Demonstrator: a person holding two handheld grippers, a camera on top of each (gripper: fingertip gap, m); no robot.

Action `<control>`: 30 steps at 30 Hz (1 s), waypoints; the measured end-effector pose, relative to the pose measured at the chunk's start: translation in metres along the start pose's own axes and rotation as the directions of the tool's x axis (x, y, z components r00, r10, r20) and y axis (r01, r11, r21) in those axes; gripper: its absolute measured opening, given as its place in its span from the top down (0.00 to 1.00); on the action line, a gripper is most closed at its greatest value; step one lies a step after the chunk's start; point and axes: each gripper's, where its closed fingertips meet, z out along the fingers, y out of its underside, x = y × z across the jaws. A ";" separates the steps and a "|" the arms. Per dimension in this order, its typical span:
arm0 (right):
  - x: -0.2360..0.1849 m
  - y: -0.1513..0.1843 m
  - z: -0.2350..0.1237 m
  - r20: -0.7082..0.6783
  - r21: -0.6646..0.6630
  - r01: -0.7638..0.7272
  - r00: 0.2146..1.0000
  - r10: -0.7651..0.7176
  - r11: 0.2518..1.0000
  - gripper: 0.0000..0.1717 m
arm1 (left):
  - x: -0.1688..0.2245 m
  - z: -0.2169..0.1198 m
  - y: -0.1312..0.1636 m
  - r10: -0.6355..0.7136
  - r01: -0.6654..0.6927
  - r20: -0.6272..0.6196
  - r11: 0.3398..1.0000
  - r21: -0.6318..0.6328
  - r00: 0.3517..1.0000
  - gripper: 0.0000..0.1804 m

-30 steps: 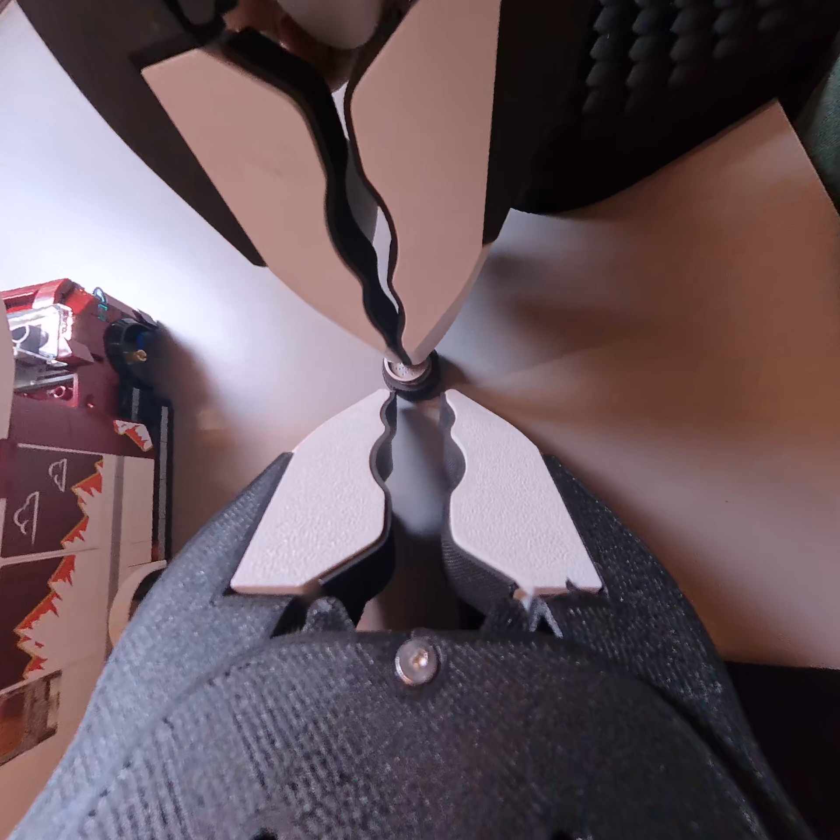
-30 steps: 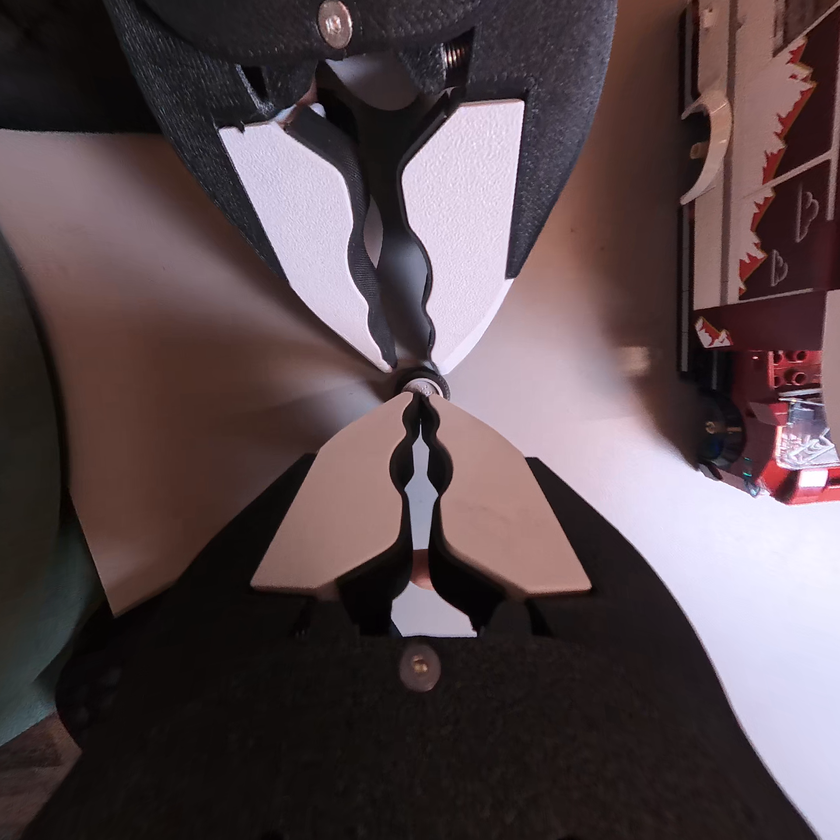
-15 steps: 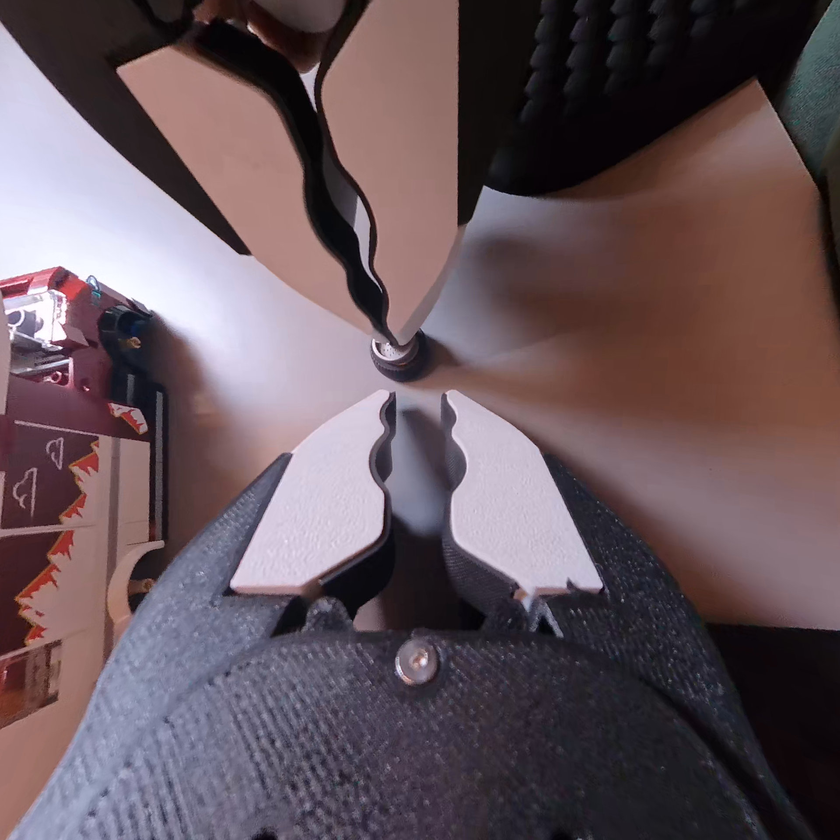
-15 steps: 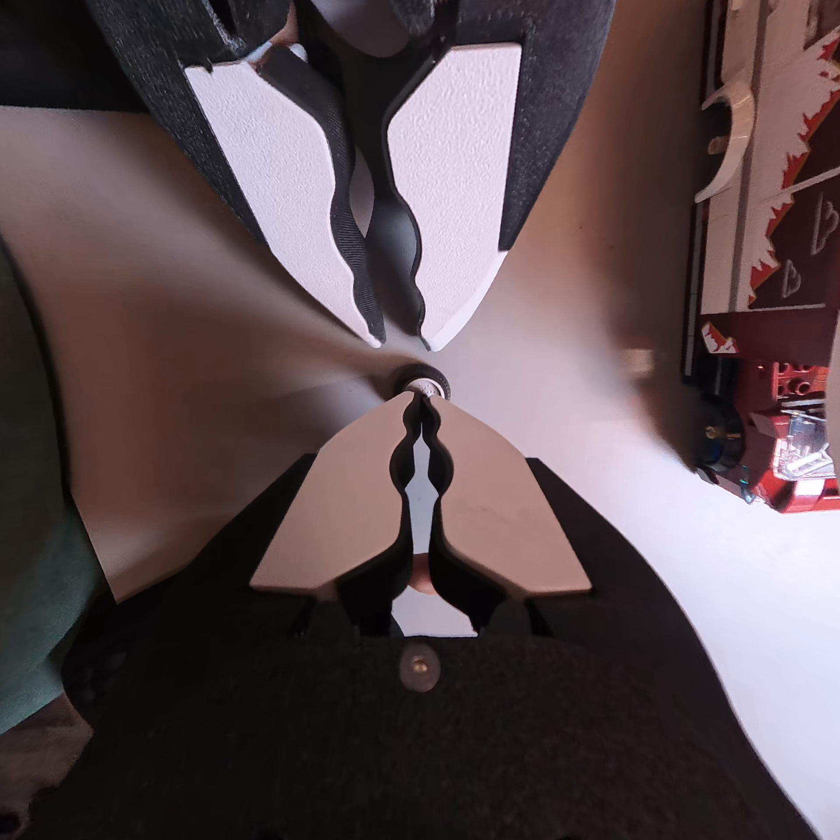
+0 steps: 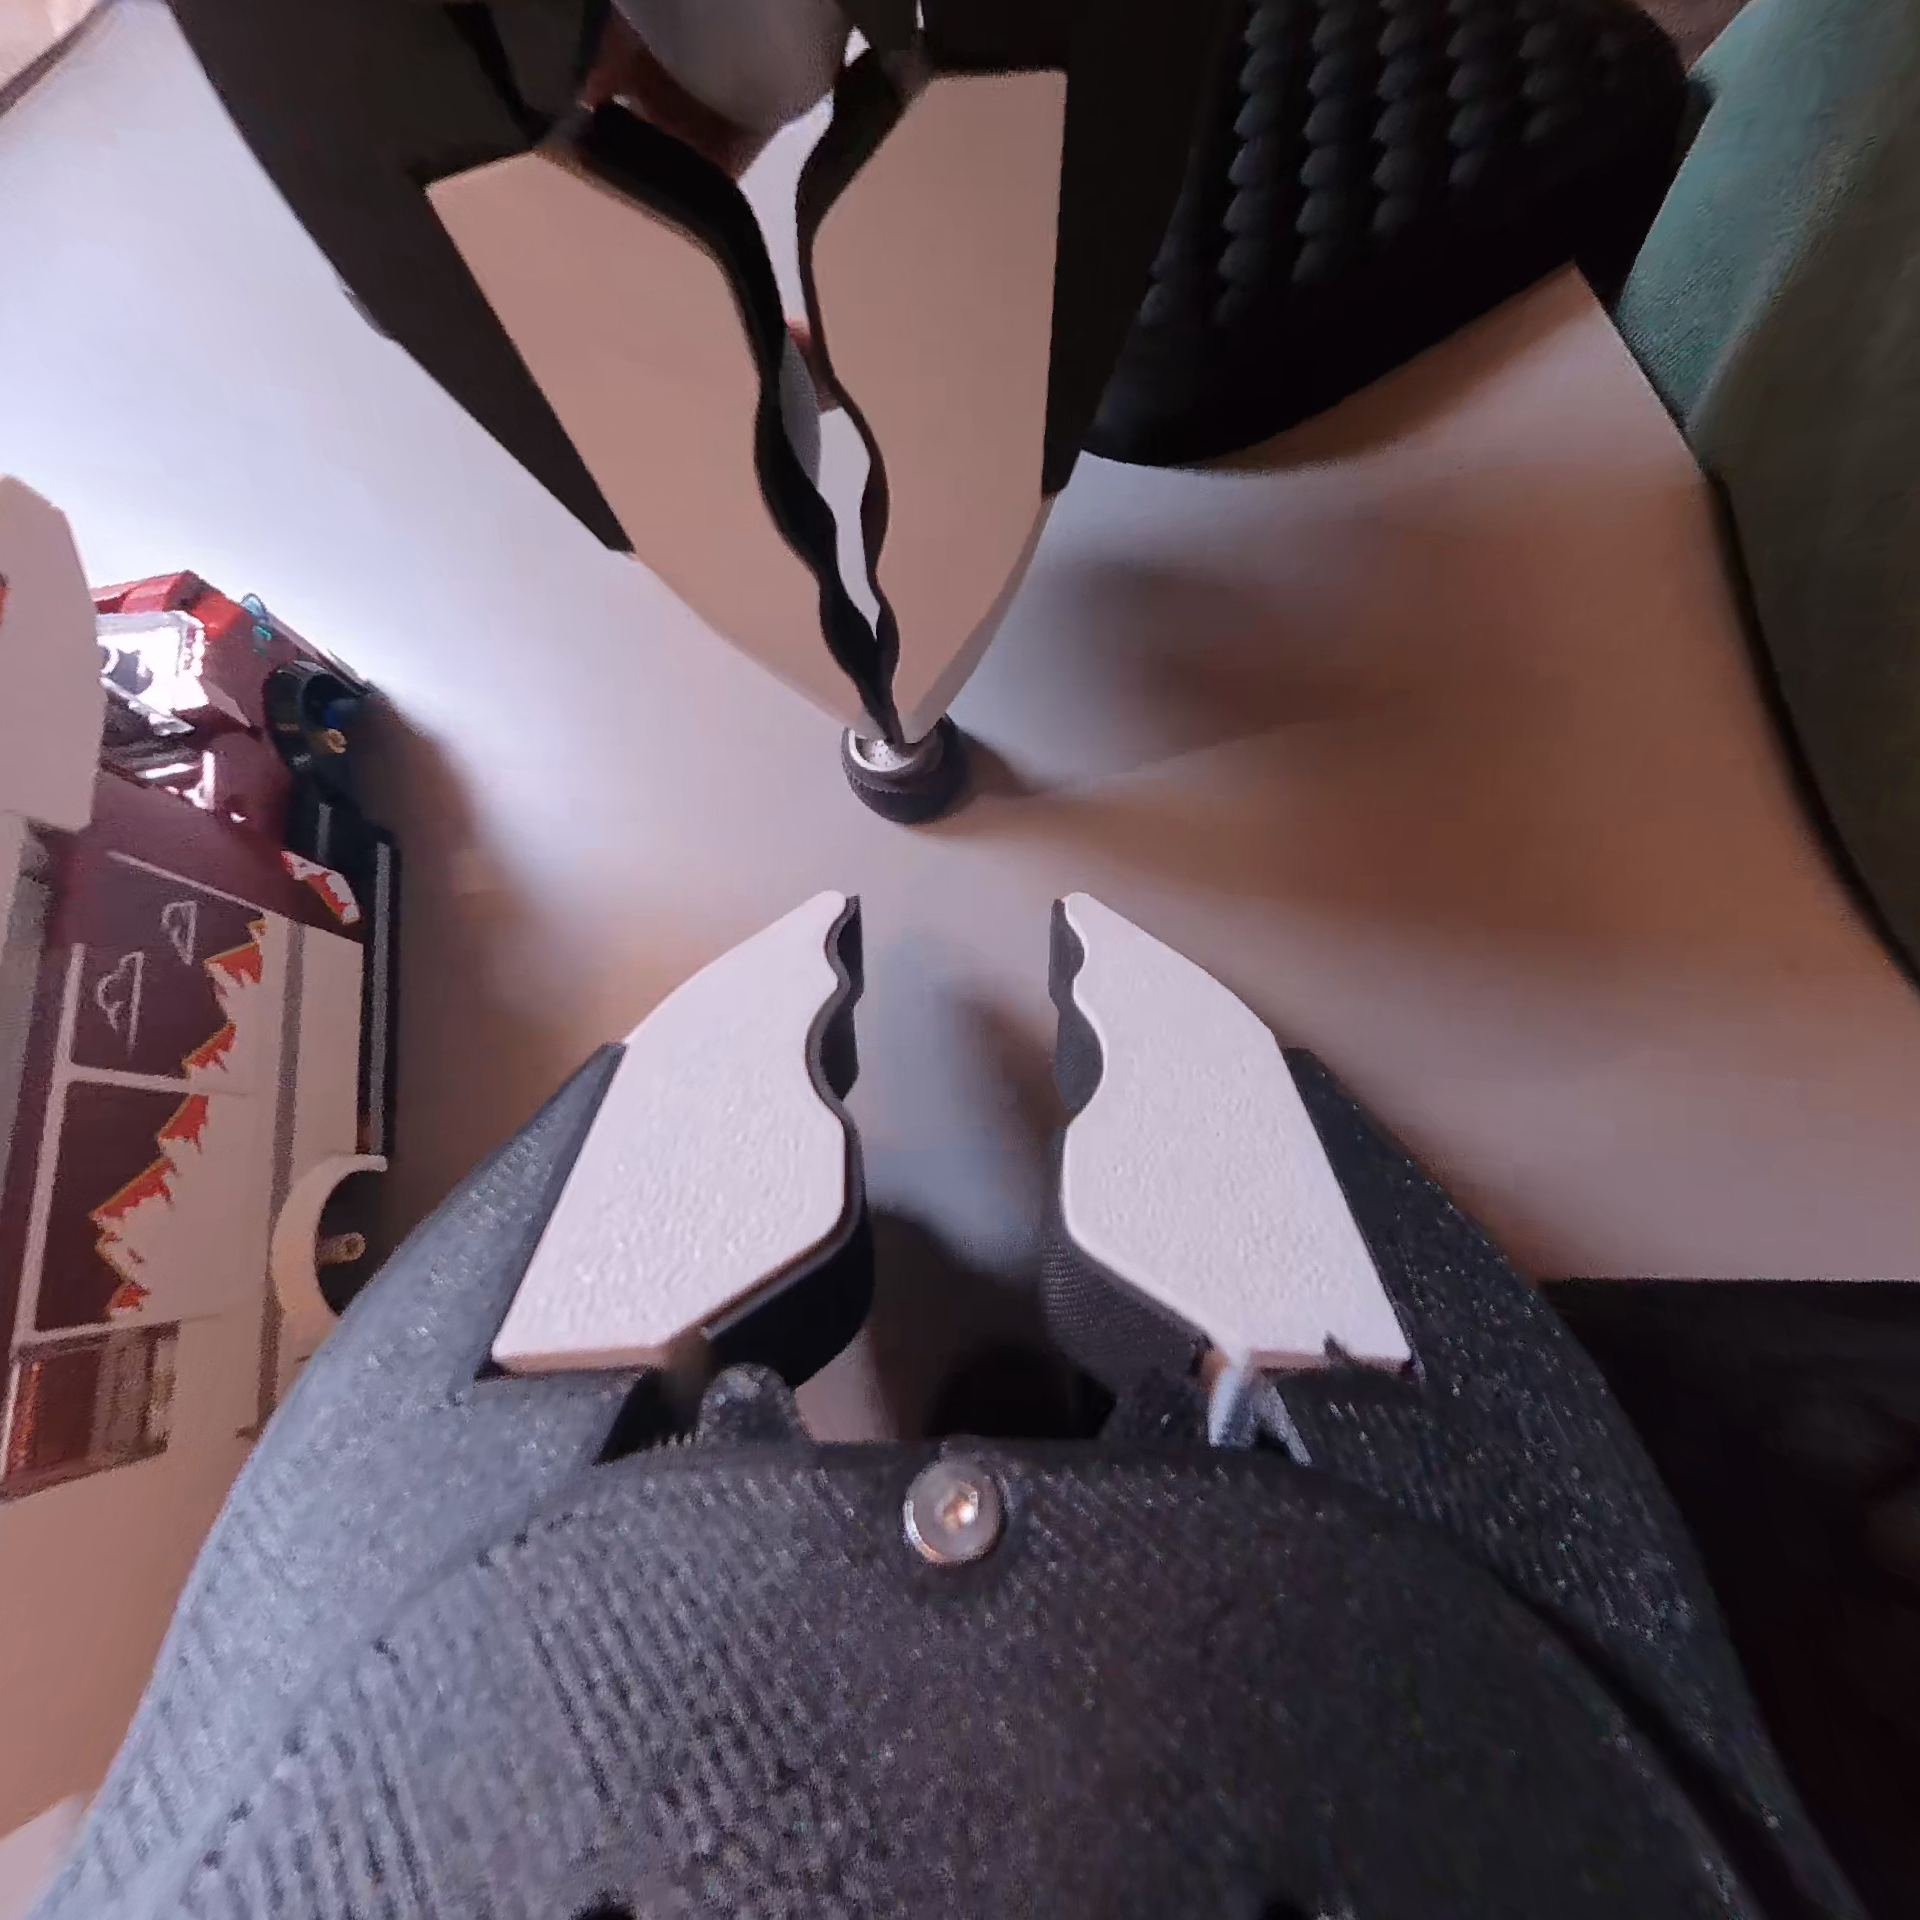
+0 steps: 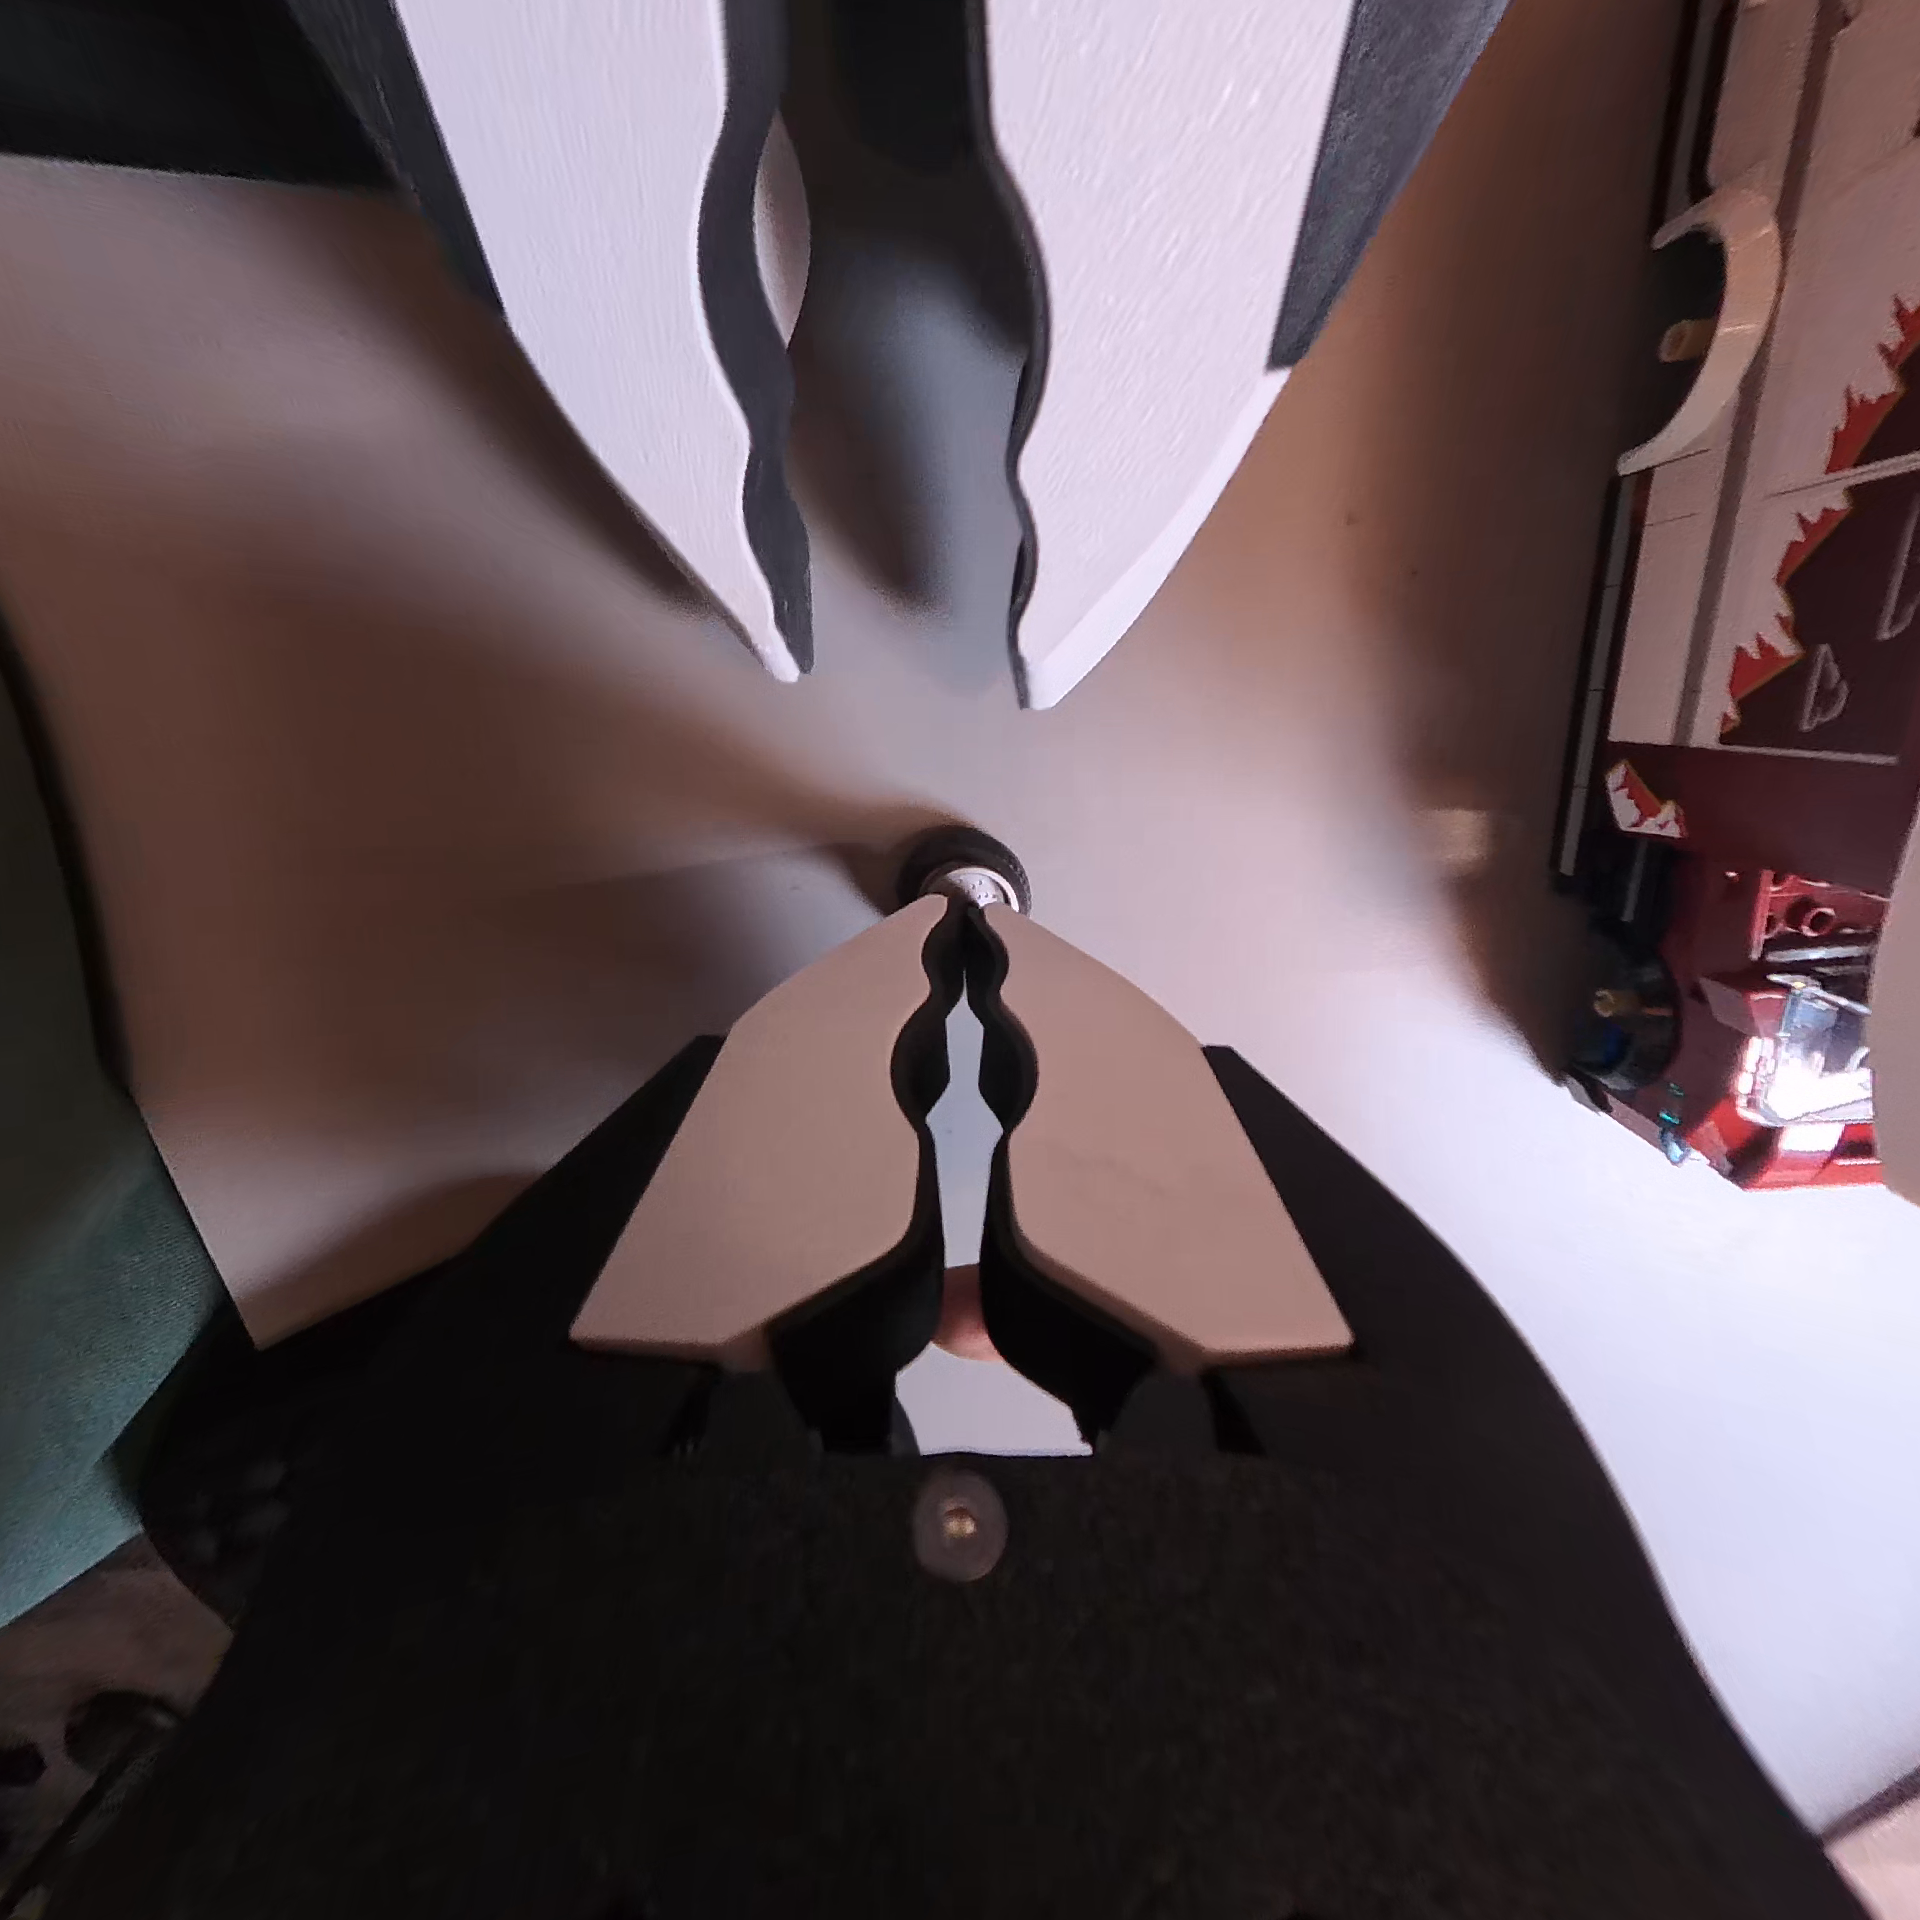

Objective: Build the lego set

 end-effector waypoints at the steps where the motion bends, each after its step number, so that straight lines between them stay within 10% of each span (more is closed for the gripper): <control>1: 0.000 0.000 0.000 -0.005 -0.007 0.008 1.000 -0.008 1.000 1.00 | 0.000 -0.002 0.001 0.001 -0.001 0.000 1.000 0.007 1.000 0.81; 16: -0.003 -0.016 0.006 -0.044 -0.071 0.178 0.983 -0.181 0.982 1.00 | -0.005 -0.008 0.010 -0.049 0.049 0.007 0.999 0.017 0.999 0.81; 25: -0.007 -0.046 -0.031 0.066 0.419 -0.058 0.997 0.033 0.906 0.98 | -0.002 -0.010 -0.001 -0.057 0.058 -0.020 0.994 0.089 0.998 0.80; 30: -0.010 -0.016 -0.023 0.013 0.409 -0.066 0.998 0.067 0.910 0.91 | -0.008 0.000 0.003 -0.016 0.015 0.050 1.000 0.016 0.999 0.80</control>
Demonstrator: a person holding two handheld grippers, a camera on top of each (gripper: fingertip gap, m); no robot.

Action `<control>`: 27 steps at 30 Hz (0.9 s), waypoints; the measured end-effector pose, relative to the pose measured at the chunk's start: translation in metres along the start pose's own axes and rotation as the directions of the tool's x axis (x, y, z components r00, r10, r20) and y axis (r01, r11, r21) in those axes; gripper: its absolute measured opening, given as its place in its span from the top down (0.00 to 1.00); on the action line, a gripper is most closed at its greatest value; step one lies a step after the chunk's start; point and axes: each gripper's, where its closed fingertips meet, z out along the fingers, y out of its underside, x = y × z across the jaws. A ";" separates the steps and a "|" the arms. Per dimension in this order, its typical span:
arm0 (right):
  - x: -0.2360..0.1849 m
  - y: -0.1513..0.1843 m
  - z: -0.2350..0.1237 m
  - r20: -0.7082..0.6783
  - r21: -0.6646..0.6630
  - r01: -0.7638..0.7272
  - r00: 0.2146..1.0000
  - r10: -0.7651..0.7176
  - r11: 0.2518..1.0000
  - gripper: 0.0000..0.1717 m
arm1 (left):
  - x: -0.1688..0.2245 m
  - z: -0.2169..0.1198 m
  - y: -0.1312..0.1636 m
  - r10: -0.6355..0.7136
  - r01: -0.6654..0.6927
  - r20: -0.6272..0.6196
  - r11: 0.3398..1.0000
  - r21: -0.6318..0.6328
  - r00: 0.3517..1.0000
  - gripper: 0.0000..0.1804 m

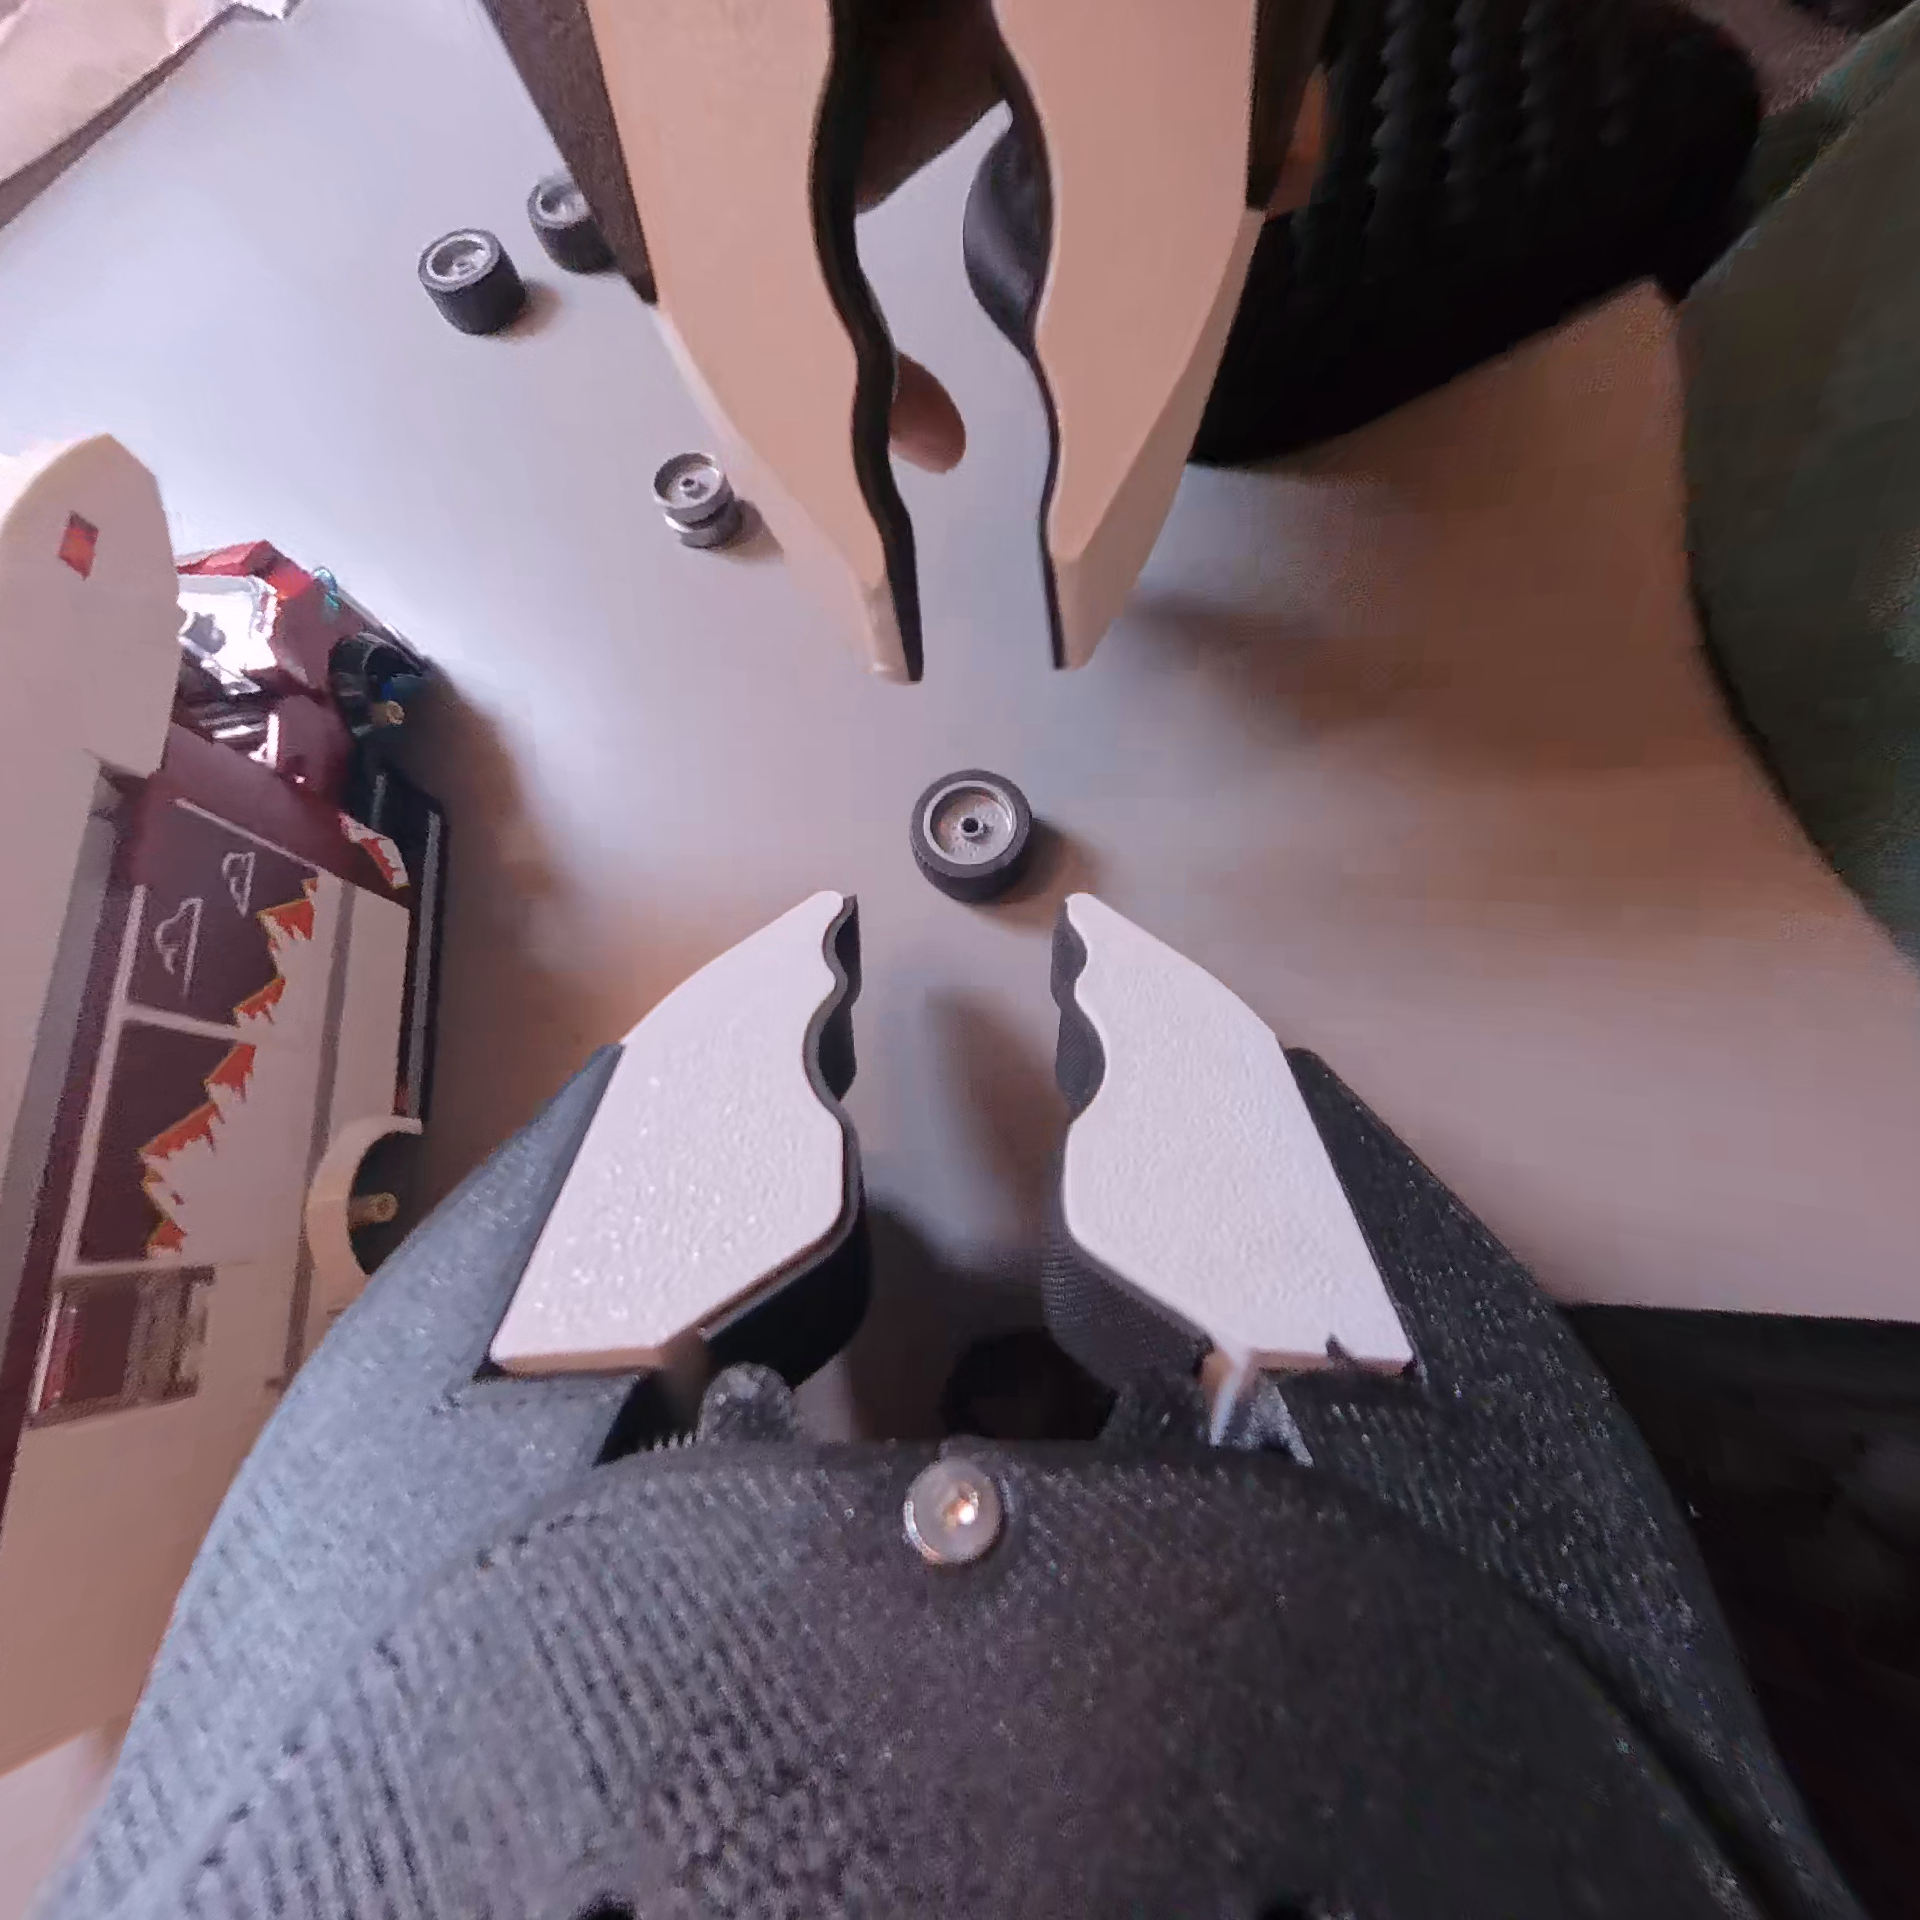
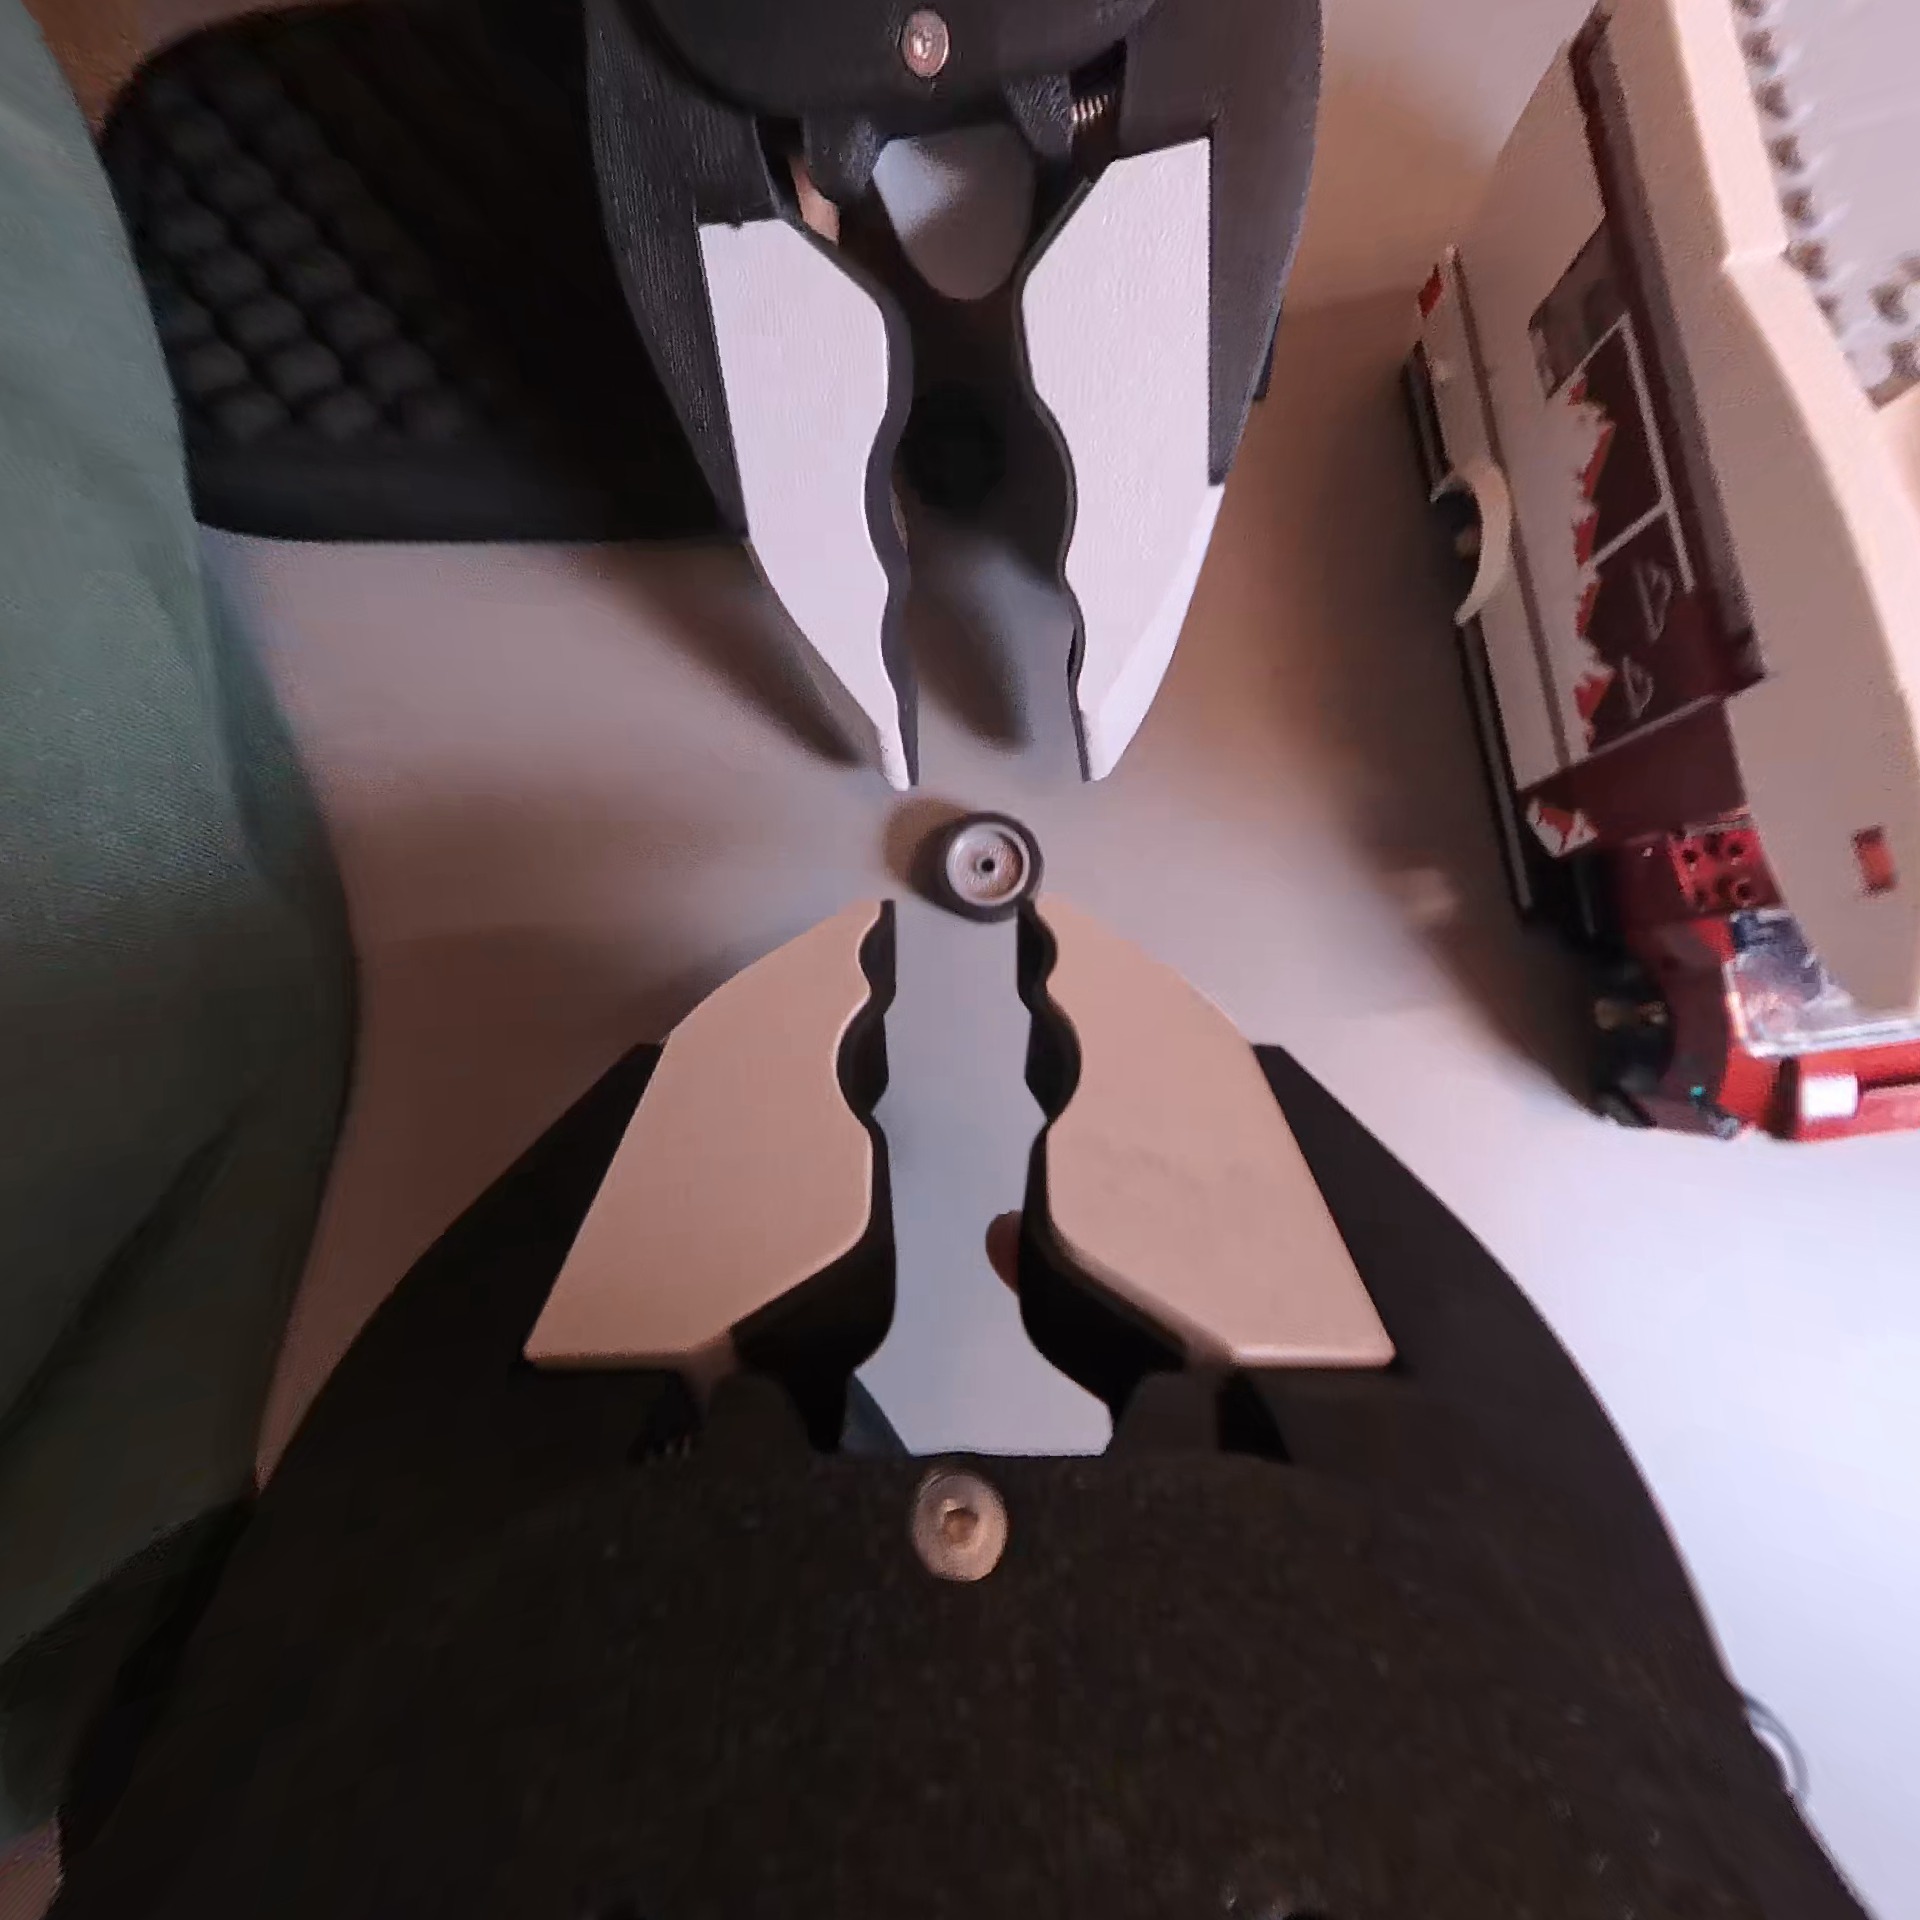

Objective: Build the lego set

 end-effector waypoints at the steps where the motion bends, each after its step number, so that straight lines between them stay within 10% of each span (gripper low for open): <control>1: -0.003 0.005 0.000 -0.007 0.002 -0.002 1.000 0.002 1.000 0.90 | 0.000 0.004 0.001 0.021 -0.020 0.010 0.999 -0.033 1.000 0.80; 11: -0.011 0.014 -0.011 -0.136 0.176 0.099 0.988 -0.076 0.979 0.82 | 0.010 0.016 -0.019 -0.102 0.099 -0.139 0.995 -0.033 0.985 0.86; 22: -0.028 -0.025 -0.038 -0.366 0.303 0.516 0.839 -0.402 0.801 0.91 | 0.035 -0.014 -0.085 -0.319 0.540 -0.635 0.821 0.186 0.704 0.87; 27: -0.024 -0.025 -0.049 -0.322 0.398 0.410 0.900 -0.294 0.821 0.93 | 0.026 -0.018 -0.090 -0.297 0.491 -0.520 0.823 0.286 0.801 0.85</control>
